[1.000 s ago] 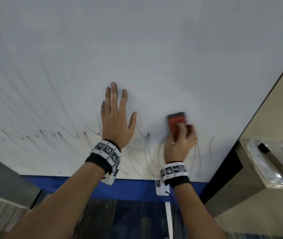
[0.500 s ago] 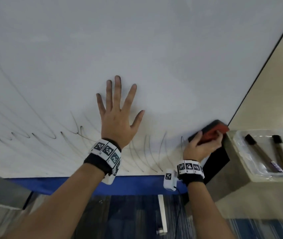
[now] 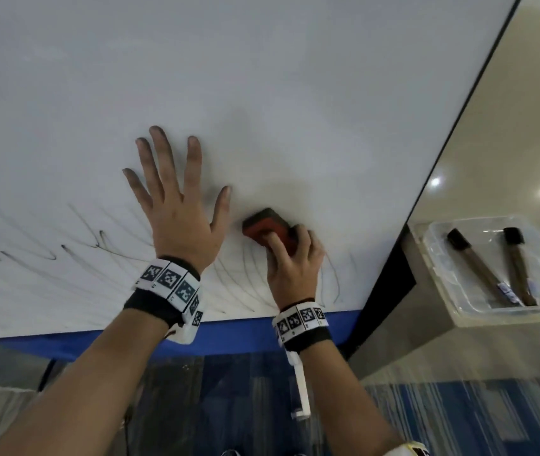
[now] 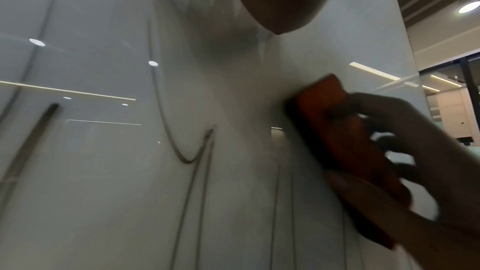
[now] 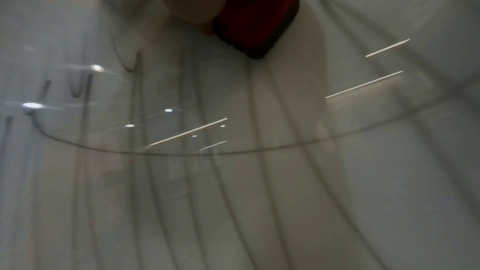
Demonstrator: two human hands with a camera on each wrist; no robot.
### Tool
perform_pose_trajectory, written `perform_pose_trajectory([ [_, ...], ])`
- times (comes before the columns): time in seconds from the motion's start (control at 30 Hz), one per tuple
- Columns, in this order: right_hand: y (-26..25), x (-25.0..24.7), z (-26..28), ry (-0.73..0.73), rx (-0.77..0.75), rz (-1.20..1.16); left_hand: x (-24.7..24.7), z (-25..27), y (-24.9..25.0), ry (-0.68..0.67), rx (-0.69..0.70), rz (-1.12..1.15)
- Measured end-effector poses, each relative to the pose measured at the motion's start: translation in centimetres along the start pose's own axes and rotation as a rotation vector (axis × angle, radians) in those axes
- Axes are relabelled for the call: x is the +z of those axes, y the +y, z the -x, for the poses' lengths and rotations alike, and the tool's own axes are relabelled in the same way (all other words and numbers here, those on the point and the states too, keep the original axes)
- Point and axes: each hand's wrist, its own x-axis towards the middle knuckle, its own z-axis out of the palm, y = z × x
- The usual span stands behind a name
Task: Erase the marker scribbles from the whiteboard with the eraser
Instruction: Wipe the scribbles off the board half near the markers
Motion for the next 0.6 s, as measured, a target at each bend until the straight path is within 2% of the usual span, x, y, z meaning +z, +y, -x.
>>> perform_pose_trajectory([
  [0.07, 4.0, -1.4, 1.5, 0.015, 0.186, -0.018, 0.5, 0.1, 0.4, 0.019, -0.023, -0.001],
  [0.17, 9.5, -3.3, 4.5, 0.041, 0.643, -0.121, 1.1, 0.2, 1.6, 0.027, -0.077, 0.029],
  [0.23, 11.5, -3.8, 5.4, 0.091, 0.93, -0.199, 1.2, 0.3, 2.4, 0.031, -0.114, 0.059],
  [0.3, 11.6, -3.9, 4.7, 0.179, 1.076, -0.234, 1.2, 0.4, 2.8, 0.024, -0.136, 0.078],
  [0.37, 9.7, -3.4, 2.9, 0.246, 1.024, -0.227, 1.3, 0.6, 3.0, 0.011, -0.143, 0.078],
  [0.43, 6.0, -2.5, 1.8, 0.209, 0.846, -0.184, 1.4, 0.9, 3.1, 0.0, -0.138, 0.072],
  [0.53, 0.5, -1.1, 2.2, 0.017, 0.465, -0.137, 1.6, 1.2, 3.0, -0.014, -0.12, 0.051],
  [0.6, 0.0, -0.4, 3.0, -0.086, 0.239, -0.088, 1.7, 1.4, 2.8, -0.014, -0.108, 0.035],
])
